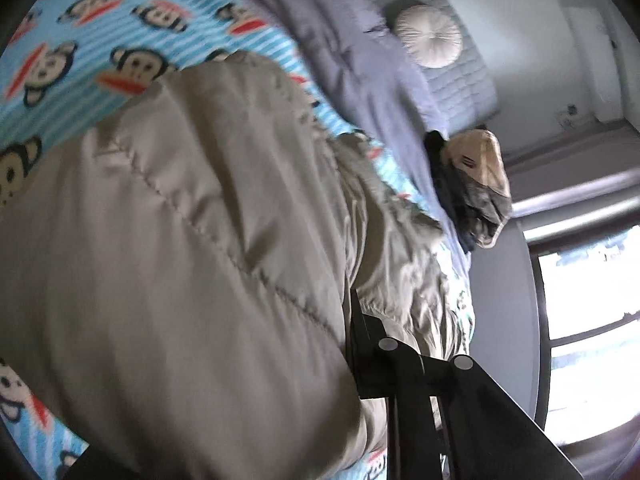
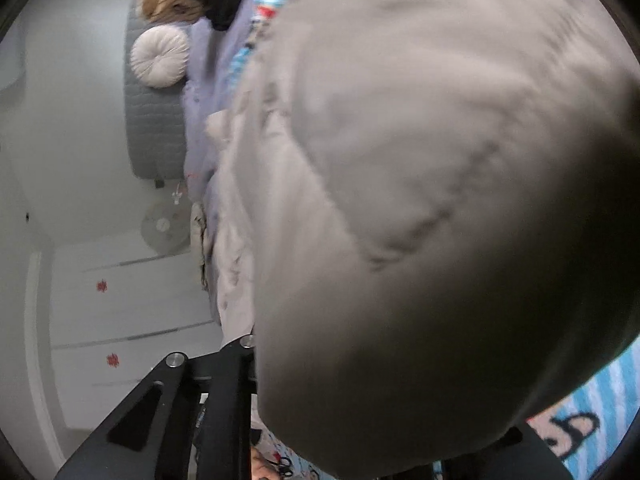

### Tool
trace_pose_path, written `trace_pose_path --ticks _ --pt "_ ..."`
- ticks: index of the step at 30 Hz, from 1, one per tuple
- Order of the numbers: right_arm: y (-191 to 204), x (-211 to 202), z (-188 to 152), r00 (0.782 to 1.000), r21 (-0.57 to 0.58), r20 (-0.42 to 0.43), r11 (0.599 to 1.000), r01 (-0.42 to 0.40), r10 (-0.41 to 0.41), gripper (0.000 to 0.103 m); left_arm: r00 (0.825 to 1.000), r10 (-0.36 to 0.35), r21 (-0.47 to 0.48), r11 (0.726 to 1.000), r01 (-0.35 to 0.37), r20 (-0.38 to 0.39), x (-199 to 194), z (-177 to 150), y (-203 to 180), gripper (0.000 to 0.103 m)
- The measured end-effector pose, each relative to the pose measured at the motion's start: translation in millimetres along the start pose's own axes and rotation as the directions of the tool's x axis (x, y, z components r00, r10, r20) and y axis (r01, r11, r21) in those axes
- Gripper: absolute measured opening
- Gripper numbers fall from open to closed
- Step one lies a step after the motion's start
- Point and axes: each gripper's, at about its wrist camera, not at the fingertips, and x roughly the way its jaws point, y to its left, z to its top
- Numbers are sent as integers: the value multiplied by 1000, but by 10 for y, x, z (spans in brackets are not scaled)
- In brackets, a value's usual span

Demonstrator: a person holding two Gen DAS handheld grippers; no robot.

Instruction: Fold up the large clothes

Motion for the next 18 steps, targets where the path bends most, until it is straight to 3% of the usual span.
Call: trace_pose_path --ticks 4,10,15,18 --pt "99 -191 -176 999 -50 -36 999 4 -6 22 1000 -11 37 999 12 -27 -318 -179 -60 23" --pt "-35 -522 -634 991 -83 -115 995 52 -62 22 987 51 51 998 -43 -152 -747 -817 117 23" --pt "-431 -760 -1139 978 -10 -182 995 101 -101 22 947 155 43 988 -149 -281 -985 -1396 466 23" --pt "-636 -740 -1368 967 6 -189 984 178 -174 26 917 211 35 977 -212 -340 -975 -1607 666 24"
